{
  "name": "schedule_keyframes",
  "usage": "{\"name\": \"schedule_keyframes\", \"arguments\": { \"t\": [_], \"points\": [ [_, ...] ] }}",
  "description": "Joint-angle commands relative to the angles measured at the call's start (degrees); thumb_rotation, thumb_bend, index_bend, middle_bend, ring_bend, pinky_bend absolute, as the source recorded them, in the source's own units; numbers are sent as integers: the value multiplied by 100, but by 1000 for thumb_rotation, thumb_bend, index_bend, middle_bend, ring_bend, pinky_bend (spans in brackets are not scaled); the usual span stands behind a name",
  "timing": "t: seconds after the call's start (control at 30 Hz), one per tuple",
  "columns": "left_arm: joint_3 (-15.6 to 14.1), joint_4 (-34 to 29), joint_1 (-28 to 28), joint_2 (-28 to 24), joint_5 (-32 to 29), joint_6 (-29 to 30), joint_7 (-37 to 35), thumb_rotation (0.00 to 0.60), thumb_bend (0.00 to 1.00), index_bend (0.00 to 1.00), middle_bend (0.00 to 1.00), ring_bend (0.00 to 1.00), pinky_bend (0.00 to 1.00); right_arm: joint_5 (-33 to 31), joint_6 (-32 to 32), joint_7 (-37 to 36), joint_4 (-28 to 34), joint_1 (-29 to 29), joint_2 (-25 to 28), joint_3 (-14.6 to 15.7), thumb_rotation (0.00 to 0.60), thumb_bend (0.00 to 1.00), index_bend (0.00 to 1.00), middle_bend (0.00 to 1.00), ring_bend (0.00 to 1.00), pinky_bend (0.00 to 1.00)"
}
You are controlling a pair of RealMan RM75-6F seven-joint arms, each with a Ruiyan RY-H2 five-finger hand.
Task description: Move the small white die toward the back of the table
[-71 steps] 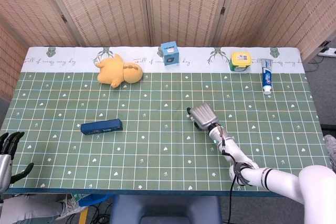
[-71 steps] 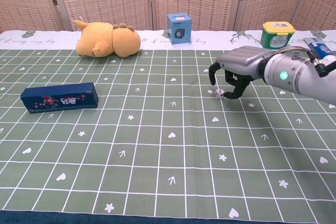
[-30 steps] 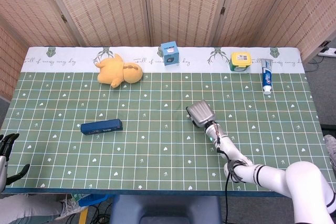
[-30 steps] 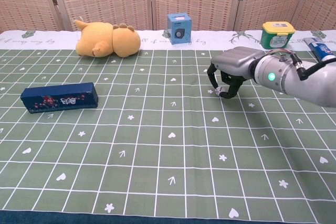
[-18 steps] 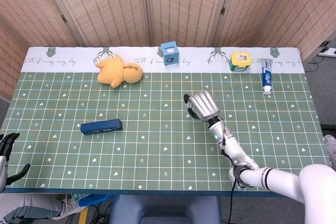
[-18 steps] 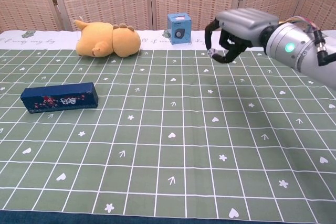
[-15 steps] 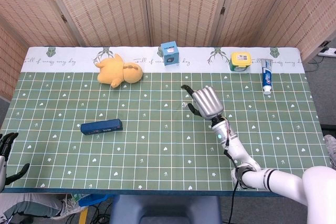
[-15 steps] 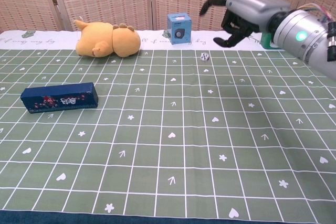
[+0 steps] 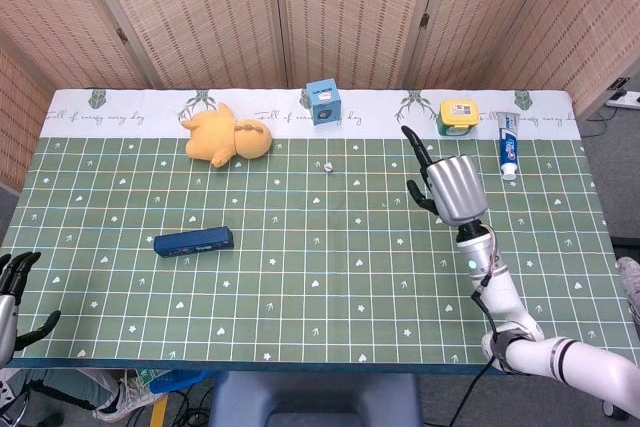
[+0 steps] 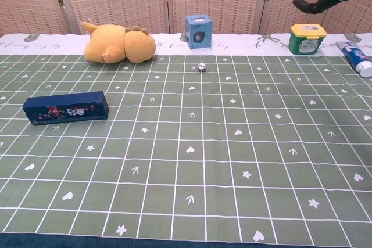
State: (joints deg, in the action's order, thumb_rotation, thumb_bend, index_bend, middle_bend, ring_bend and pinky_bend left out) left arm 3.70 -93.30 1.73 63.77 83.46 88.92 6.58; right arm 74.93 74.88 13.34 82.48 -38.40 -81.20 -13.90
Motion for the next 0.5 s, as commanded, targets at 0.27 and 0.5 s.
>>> {"name": "schedule_keyframes", "arguments": {
  "t": [0.27, 0.5],
  "points": [
    [60, -115, 54, -97, -3, -13, 75, 600, 236, 141, 161, 103, 163, -490, 195, 849, 1758, 1153, 1777, 546, 600, 299, 0, 737, 854, 916],
    [93, -254, 150, -130, 64, -64, 182, 600, 236, 141, 161, 103, 163, -1, 295, 425, 2090, 1828, 2507, 1181, 600, 299, 0, 336, 333, 434]
  ]
}}
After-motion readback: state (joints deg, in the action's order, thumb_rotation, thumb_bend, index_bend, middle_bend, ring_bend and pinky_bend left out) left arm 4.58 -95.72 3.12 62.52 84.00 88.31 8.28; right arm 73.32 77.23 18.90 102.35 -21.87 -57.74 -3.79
